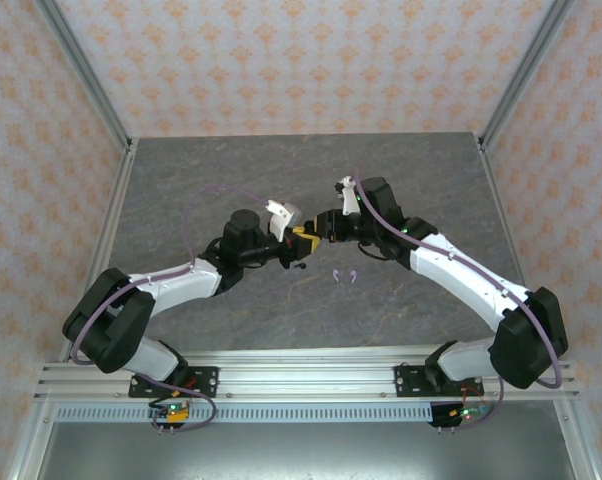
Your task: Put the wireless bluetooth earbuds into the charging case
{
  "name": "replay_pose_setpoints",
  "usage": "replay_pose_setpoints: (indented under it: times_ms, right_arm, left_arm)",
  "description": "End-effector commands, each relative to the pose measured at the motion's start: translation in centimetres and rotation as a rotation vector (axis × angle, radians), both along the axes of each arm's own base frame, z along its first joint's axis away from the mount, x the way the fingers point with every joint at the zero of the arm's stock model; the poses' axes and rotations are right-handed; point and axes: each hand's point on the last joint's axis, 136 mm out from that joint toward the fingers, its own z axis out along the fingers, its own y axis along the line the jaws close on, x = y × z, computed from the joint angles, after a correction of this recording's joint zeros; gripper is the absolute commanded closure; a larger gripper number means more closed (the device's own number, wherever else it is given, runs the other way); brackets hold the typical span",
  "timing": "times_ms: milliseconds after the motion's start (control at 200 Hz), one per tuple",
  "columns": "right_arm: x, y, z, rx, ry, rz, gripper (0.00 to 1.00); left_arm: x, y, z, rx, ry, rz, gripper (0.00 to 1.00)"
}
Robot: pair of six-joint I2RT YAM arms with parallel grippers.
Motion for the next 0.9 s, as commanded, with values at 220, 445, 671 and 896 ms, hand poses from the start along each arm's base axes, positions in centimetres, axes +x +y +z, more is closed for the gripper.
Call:
replay_pose_setpoints:
  times_ms: [220,445,671,896]
  right_arm:
    - [0.3,0.9,1.4,0.042,-0.031,0.014,0.78]
    - [0.3,0.9,1.3,0.039,-0.03,0.006,0.78]
    - [0.4,1.1,0.7,0.032,-0.019,0.008,0.78]
    - [0.3,1.1,0.3,0.024,-0.013,0.007,0.78]
  left_arm:
    - [0.3,-0.9,1.7,-0.039,-0.037,-0.022,0.88]
    - [0.5,-0.9,1.5,-0.038,-0.029,-0.018,0.88]
    - [0.5,-0.9,1.7,-0.046,-0.028,-0.018,0.88]
    - [0.7,-1.0,2.0,-0.063,-0.02,-0.006,0.88]
